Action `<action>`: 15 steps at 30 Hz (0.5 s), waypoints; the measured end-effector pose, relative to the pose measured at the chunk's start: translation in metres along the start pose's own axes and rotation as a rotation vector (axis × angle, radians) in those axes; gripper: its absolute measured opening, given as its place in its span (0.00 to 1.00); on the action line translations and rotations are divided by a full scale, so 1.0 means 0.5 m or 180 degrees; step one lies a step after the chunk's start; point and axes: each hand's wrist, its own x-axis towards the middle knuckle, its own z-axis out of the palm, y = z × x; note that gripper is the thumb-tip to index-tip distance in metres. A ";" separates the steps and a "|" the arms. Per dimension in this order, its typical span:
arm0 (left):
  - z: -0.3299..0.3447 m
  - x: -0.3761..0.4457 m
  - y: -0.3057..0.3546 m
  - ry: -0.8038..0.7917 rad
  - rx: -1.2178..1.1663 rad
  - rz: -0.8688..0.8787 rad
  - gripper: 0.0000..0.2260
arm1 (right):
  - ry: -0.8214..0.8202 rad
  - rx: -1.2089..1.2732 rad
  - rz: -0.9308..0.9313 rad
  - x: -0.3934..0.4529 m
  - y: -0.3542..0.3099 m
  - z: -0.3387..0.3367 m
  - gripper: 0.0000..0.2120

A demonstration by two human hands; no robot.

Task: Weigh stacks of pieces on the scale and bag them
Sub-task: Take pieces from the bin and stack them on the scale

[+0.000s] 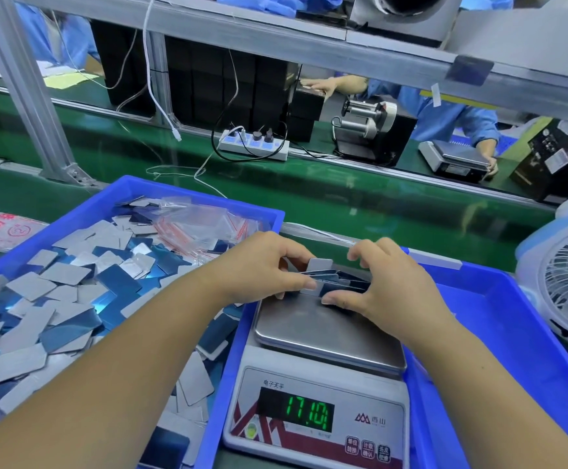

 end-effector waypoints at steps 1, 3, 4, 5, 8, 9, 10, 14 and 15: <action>0.000 0.001 0.000 0.0001 0.0024 -0.0006 0.06 | -0.0086 0.0008 0.0025 0.002 0.003 0.003 0.32; 0.002 0.001 0.000 0.0001 0.0065 -0.0007 0.05 | -0.0193 0.0232 0.0008 0.004 0.005 0.010 0.28; 0.003 0.001 0.000 0.0016 0.0100 0.0004 0.04 | -0.0198 0.0351 -0.0023 0.004 0.004 0.014 0.26; 0.004 0.001 0.000 0.0045 0.0139 0.0021 0.04 | -0.0172 0.0426 -0.0054 0.005 0.002 0.017 0.25; 0.007 0.001 0.001 0.0181 0.0305 0.0124 0.04 | -0.0109 0.0547 -0.0108 0.006 -0.003 0.020 0.22; 0.007 0.002 0.001 0.0215 0.0374 0.0162 0.04 | -0.0131 0.0591 -0.0128 0.005 -0.002 0.018 0.20; 0.008 0.003 0.002 0.0235 0.0424 0.0189 0.05 | -0.0161 0.0650 -0.0147 0.005 0.001 0.016 0.18; 0.008 0.004 0.003 0.0210 0.0584 0.0358 0.06 | -0.0144 0.0845 -0.0135 0.000 0.010 0.007 0.12; 0.009 0.003 0.003 0.0203 0.0616 0.0410 0.06 | -0.0122 0.0894 -0.0116 -0.001 0.009 0.007 0.12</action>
